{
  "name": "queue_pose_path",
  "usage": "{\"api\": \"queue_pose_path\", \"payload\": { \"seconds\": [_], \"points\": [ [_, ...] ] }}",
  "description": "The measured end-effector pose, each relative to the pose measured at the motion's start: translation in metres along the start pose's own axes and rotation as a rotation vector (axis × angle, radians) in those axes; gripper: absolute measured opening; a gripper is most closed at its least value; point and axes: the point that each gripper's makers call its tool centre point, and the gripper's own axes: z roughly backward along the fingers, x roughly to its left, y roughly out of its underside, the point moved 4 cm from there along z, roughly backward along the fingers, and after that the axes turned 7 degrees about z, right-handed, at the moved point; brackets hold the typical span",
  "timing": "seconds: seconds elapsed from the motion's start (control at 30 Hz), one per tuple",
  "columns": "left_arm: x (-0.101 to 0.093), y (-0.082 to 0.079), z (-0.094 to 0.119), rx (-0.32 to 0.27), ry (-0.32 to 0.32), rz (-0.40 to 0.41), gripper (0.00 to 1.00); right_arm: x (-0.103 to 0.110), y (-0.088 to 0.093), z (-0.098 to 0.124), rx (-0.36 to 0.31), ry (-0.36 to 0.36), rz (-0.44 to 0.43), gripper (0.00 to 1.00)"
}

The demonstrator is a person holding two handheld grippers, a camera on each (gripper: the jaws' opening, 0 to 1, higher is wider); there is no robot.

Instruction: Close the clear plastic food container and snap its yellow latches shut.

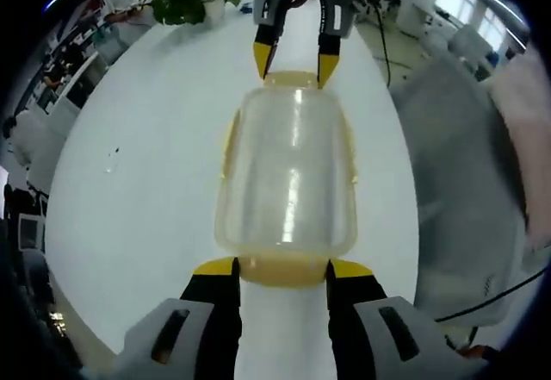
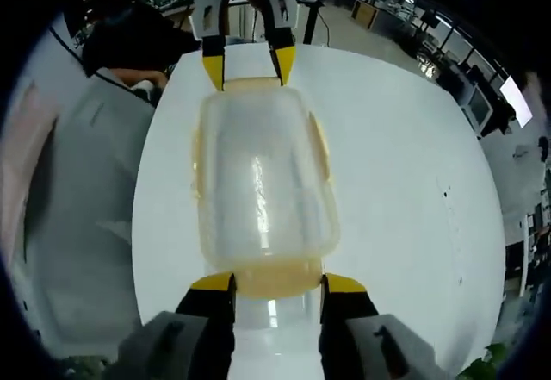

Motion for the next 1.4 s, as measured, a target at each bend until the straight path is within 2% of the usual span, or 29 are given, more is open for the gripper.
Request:
{"api": "queue_pose_path", "payload": {
  "seconds": [0.5, 0.77, 1.4],
  "points": [
    [-0.012, -0.042, -0.016, -0.023, 0.022, -0.063, 0.36, 0.012, 0.044, 0.018, 0.031, 0.007, -0.073, 0.35],
    [-0.016, -0.060, -0.027, -0.023, 0.038, -0.078, 0.36, 0.016, 0.062, 0.023, 0.056, 0.007, -0.080, 0.35],
    [-0.023, -0.075, -0.043, -0.034, 0.051, -0.075, 0.36, 0.019, 0.084, 0.024, 0.082, 0.010, -0.085, 0.35]
  ]
}}
